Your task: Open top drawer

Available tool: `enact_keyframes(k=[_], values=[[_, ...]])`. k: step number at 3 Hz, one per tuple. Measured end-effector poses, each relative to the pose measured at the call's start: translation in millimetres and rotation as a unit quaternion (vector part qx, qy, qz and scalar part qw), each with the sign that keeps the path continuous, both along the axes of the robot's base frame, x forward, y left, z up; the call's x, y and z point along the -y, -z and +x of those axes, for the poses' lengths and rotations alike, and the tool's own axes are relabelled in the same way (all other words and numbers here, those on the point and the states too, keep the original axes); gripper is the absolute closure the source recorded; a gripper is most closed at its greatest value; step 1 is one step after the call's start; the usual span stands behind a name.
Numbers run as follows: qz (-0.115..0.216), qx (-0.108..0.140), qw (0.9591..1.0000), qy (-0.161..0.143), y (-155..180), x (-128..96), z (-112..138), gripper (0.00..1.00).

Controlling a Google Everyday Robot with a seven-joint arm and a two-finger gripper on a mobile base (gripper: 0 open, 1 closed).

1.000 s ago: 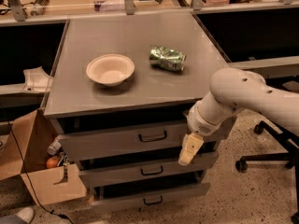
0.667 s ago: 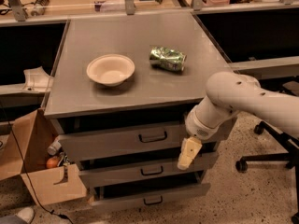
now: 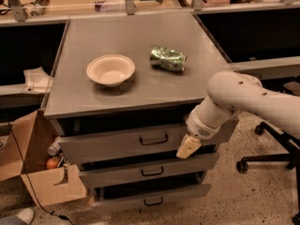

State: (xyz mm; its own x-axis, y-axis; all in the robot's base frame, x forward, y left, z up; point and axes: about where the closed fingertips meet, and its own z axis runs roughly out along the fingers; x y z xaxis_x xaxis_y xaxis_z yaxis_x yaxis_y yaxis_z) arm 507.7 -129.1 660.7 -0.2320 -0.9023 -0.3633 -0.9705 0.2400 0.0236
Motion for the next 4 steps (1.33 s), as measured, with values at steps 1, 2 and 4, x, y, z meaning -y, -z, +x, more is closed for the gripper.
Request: enact_keyframes(k=[1,2,4], values=[[0.0,0.0,1.0,0.0,0.0,0.0,0.0,0.73],[0.0,0.0,1.0,0.0,-0.5,0.0,0.0,0.96],[0.0,0.0,1.0,0.001,-5.8,2.5,-0.2,1.0]])
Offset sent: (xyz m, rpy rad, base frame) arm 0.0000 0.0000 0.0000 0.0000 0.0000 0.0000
